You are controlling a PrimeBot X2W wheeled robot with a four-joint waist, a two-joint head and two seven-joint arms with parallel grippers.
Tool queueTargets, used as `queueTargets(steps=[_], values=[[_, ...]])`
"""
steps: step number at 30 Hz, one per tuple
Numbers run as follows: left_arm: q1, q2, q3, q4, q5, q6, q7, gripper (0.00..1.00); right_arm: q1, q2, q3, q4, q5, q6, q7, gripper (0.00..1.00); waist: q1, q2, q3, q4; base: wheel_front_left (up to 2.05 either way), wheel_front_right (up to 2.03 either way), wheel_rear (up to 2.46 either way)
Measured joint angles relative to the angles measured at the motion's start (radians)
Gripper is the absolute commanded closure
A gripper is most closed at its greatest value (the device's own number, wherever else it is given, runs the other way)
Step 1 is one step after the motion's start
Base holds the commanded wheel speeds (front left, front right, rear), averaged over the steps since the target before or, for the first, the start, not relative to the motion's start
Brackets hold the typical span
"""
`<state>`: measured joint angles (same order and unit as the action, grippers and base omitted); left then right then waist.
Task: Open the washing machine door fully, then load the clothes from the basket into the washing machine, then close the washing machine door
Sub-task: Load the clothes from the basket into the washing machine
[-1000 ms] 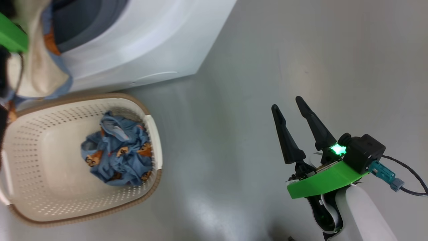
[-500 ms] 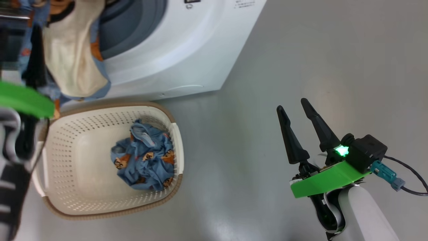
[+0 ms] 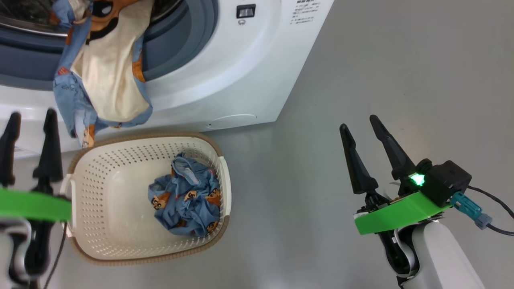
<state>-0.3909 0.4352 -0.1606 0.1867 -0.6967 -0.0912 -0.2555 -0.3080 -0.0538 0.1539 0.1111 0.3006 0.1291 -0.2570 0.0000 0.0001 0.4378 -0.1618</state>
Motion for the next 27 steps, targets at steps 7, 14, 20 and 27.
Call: queueTargets(steps=[7, 14, 20, 27], values=[[0.173, -0.026, 0.083, -0.13, 0.07, 0.014, 0.0, 0.0, 0.004, 0.0, -0.017, -0.007, -0.011, 0.0, 0.0, 0.0, 0.0, 0.0, -0.018, -0.005, 0.0, 0.0, 0.0], [0.243, -0.05, 0.103, -0.155, 0.101, 0.016, 0.0, 0.0, 0.023, 0.0, -0.035, -0.014, -0.018, 0.0, 0.0, 0.0, 0.0, 0.0, -0.022, -0.002, 0.0, 0.0, 0.0], [0.244, -0.055, 0.103, -0.154, 0.112, 0.015, 0.0, 0.0, 0.023, 0.0, -0.036, -0.015, -0.018, 0.0, 0.0, 0.0, 0.0, 0.0, -0.029, -0.005, 0.0, 0.0, 0.0], [0.243, -0.056, 0.099, -0.143, 0.117, 0.017, 0.002, 0.0, 0.023, 0.0, -0.036, -0.017, -0.017, 0.0, 0.0, 0.0, 0.0, 0.0, -0.026, -0.014, 0.0, 0.0, 0.0]])
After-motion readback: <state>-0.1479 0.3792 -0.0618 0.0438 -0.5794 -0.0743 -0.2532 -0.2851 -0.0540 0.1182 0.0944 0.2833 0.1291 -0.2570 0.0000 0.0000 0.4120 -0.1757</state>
